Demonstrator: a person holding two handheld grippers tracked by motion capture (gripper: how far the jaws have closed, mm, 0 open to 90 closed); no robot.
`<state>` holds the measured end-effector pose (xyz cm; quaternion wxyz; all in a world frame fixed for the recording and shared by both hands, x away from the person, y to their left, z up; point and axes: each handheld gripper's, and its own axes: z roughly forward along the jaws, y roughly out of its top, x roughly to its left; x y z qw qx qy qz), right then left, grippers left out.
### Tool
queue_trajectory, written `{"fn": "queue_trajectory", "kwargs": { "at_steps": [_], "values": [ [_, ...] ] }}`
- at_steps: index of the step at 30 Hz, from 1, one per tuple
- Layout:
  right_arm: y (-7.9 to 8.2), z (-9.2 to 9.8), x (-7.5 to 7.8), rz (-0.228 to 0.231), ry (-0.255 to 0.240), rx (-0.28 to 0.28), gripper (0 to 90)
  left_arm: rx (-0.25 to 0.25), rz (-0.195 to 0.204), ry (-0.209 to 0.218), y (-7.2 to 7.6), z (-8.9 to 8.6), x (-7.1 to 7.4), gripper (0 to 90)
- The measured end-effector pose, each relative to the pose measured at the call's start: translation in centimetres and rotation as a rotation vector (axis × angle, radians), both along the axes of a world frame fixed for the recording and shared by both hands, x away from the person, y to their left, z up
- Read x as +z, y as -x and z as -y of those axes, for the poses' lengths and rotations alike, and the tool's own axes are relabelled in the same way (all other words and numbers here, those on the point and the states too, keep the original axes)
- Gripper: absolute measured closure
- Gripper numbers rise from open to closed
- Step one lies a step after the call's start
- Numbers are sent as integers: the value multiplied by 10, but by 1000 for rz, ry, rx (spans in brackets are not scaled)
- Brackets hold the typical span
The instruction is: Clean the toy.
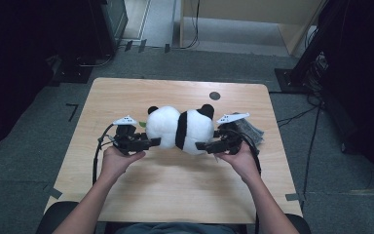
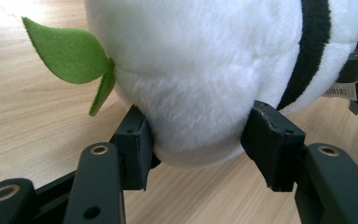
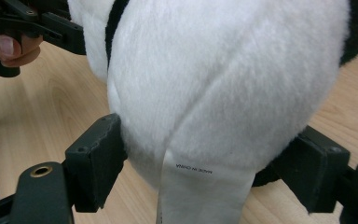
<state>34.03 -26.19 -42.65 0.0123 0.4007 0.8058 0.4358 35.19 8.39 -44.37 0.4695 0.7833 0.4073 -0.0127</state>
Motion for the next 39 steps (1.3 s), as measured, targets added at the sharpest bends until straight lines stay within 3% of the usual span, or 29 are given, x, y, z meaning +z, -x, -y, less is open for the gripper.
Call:
{"fn": "queue_trajectory", "kwargs": {
  "at_steps": [6,10,12,15,21,24,28,33,39],
  "values": [
    [-4,3,-1,-57,-49,-9,212,-4,-11,-14,5,-1,-2,449],
    [-7,0,-7,-49,-12,1,211,-7,-24,-68,5,2,-8,440],
    [-9,-2,-11,-37,6,8,212,-3,-42,-75,4,2,-11,437],
    [-11,-3,-13,-29,-7,5,210,8,-62,-69,1,1,-16,432],
    [-16,-3,-19,10,-21,-3,203,32,-27,-79,-4,1,-22,386],
    [-17,-3,-19,28,-14,-12,200,36,-25,-79,-8,0,-25,377],
    [-20,-4,-20,87,7,-16,191,50,-14,-85,-12,0,-28,362],
    [-29,-5,-20,104,-5,-40,190,68,-14,-76,-17,-1,-31,351],
    [-33,-2,-18,134,-1,-67,190,76,39,-78,-18,0,-31,321]
  ]
}}
